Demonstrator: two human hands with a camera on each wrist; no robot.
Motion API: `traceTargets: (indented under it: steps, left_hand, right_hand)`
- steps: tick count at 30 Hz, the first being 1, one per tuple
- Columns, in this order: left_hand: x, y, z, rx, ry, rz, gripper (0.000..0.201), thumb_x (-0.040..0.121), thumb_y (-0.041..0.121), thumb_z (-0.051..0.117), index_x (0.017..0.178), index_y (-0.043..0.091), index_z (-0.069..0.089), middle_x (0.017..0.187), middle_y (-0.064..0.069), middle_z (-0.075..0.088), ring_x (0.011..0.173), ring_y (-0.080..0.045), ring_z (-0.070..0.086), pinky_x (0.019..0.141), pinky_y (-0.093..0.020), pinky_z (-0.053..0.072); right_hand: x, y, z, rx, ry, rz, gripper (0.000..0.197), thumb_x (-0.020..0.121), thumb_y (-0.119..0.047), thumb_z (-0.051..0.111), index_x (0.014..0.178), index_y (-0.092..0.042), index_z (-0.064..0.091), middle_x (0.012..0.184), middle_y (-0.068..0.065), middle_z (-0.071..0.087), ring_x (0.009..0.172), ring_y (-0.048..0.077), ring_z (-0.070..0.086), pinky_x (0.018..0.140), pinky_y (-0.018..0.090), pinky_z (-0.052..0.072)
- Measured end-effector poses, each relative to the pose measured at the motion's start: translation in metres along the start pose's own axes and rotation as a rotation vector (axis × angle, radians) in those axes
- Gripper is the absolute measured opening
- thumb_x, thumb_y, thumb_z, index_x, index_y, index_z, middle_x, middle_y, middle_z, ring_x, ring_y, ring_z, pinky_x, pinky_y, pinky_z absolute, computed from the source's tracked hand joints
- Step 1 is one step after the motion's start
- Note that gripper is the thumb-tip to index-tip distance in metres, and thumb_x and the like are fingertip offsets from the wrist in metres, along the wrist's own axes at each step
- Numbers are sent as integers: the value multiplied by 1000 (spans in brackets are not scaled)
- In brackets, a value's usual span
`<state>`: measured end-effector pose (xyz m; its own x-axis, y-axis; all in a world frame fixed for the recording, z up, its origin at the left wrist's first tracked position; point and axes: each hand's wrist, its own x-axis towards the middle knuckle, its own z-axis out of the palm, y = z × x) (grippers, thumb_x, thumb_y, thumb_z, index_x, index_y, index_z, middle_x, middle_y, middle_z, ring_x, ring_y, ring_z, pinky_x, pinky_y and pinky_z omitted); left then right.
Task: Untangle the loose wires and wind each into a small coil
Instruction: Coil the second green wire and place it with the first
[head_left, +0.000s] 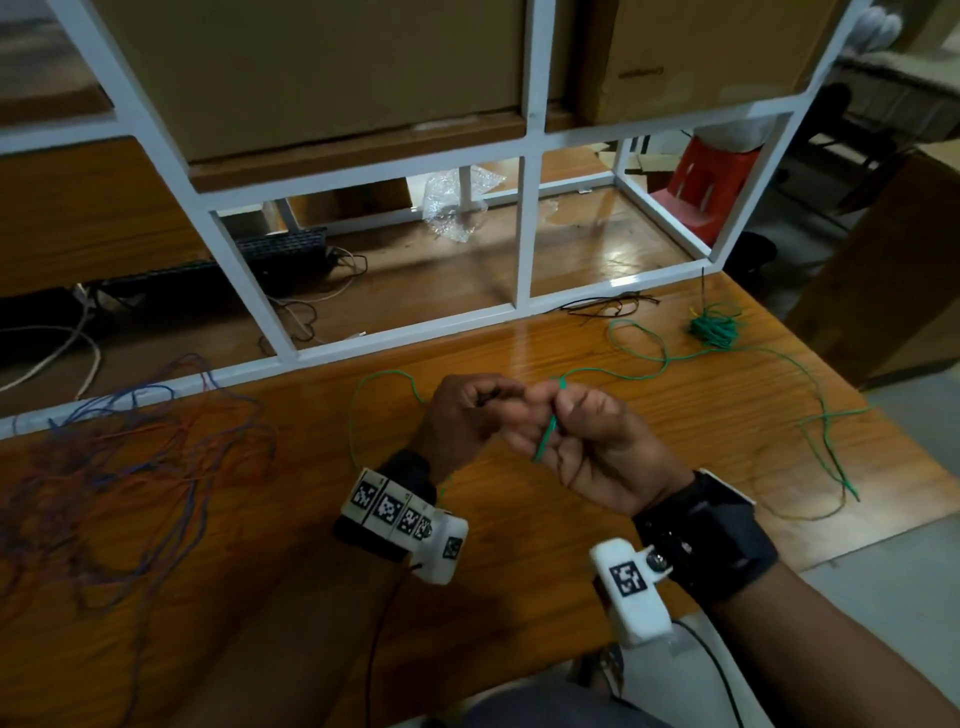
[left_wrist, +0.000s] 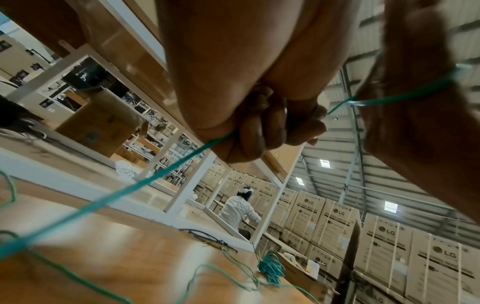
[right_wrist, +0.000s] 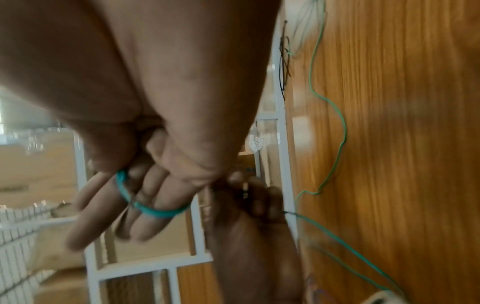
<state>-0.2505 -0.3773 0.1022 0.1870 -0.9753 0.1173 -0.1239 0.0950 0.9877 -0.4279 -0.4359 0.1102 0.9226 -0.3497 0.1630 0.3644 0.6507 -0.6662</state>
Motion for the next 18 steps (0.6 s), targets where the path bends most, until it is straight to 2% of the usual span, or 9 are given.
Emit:
traceTargets:
  steps: [2,5,7,10,12,14,15,17,18]
  left_hand:
    - [-7,-5,11,32,-14,8,31,92,4,64,74,26,74,63,9,66,55,2,56,57,-16,43]
    - [-18,-10,21,85,-20,-33,25,101,11,57,87,19,76,57,2,60,48,-1,48,51,-16,38]
    - [-23,-12,19,150,7,-34,19,100,20,61,94,12,77,57,2,61,50,-3,52,54,-20,41]
    - [-31,-16,6,356,0,-15,23,98,38,62,100,21,77,62,4,68,57,-6,62,60,-30,49]
    - [-35,-16,-7,445,-29,-32,21,97,40,62,94,25,77,65,6,70,58,-5,64,60,-31,50]
    - [-40,-16,-19,511,-54,-54,21,96,34,65,78,29,72,64,9,70,54,-1,60,57,-27,47]
    - [-43,-16,-24,551,-67,-56,26,96,33,66,70,34,68,63,11,68,52,1,58,56,-26,45]
    - [-48,-13,-32,639,-76,-39,28,93,35,67,66,41,64,62,16,66,57,3,59,58,-25,47]
    - [-49,-11,-36,695,-70,-26,21,92,39,66,71,40,67,65,18,65,60,3,60,59,-25,48]
  right_hand:
    - [9,-8,2,117,55,-150,29,104,-13,51,126,-2,68,138,23,63,137,30,56,113,40,46]
    - [20,-15,2,96,242,-283,40,110,-14,30,133,0,60,145,20,58,142,27,50,120,39,38]
    - [25,-14,-3,-112,386,-327,38,112,-16,30,138,-1,54,144,16,61,141,22,51,121,35,36]
    - [26,-5,-15,-347,485,-295,36,112,-17,35,140,0,52,140,13,64,134,20,53,107,29,40]
    - [24,-1,-24,-357,493,-269,35,109,-15,42,140,-3,52,142,12,63,118,21,56,100,28,39]
    - [23,0,-33,-371,505,-262,35,107,-11,45,141,-5,52,143,11,62,82,18,32,86,24,36]
    - [21,0,-39,-426,518,-261,35,108,-7,44,141,-4,52,143,10,63,75,18,22,80,21,37]
    - [17,0,-49,-640,525,-227,36,107,1,42,141,-2,53,140,10,65,70,4,41,80,16,45]
    - [15,1,-53,-772,496,-179,36,107,3,42,140,-2,55,138,10,66,83,-2,60,91,19,49]
